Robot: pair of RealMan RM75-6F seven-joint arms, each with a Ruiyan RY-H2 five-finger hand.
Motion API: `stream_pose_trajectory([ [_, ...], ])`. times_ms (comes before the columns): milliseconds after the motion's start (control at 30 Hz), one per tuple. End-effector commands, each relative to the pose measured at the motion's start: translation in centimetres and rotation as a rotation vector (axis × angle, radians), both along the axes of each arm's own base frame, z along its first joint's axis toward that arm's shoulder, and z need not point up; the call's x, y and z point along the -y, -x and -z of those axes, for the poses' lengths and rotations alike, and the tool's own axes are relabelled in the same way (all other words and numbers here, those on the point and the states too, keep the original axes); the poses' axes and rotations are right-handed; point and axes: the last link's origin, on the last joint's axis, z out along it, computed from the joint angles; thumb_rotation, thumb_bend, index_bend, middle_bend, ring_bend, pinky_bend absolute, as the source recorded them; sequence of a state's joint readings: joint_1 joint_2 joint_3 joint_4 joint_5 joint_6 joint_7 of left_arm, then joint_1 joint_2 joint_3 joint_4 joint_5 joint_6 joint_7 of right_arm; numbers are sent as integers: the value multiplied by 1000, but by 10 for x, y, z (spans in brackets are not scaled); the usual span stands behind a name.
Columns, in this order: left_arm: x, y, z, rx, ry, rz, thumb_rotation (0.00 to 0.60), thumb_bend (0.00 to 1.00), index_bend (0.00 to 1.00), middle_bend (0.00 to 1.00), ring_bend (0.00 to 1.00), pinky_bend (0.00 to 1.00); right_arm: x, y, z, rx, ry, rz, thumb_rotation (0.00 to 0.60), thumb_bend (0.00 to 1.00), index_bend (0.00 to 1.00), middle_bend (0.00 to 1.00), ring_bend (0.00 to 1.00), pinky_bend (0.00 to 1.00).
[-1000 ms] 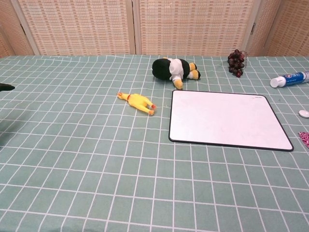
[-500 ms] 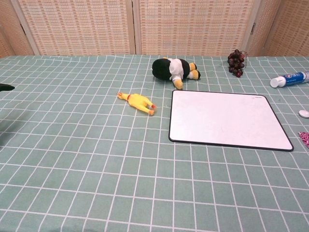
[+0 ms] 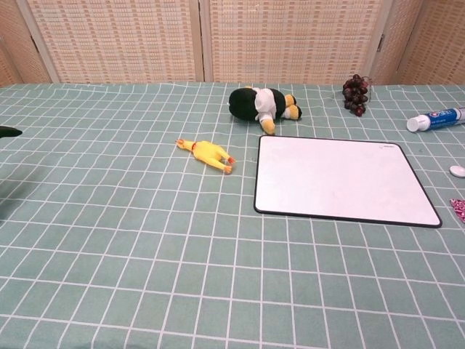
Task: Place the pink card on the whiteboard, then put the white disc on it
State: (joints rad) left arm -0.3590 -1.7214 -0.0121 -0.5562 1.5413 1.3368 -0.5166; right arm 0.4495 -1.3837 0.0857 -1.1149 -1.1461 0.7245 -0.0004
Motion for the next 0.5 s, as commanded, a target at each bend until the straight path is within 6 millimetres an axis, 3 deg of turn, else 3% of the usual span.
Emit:
stream_pose_trajectory([
  [33, 0, 0, 0, 1, 0, -1, 600, 189, 0, 0, 0, 0, 0, 0, 0, 1, 0, 0, 600, 169, 438, 0, 0, 0],
  [333, -1, 0, 0, 3, 1, -3, 600, 189, 0, 0, 0, 0, 1, -5, -2, 16, 6, -14, 600, 180, 451, 0, 0, 0],
  [500, -1, 0, 0, 3, 1, -1, 600, 190, 0, 0, 0, 0, 5, -22, -9, 44, 25, -61, 600, 182, 451, 0, 0, 0],
])
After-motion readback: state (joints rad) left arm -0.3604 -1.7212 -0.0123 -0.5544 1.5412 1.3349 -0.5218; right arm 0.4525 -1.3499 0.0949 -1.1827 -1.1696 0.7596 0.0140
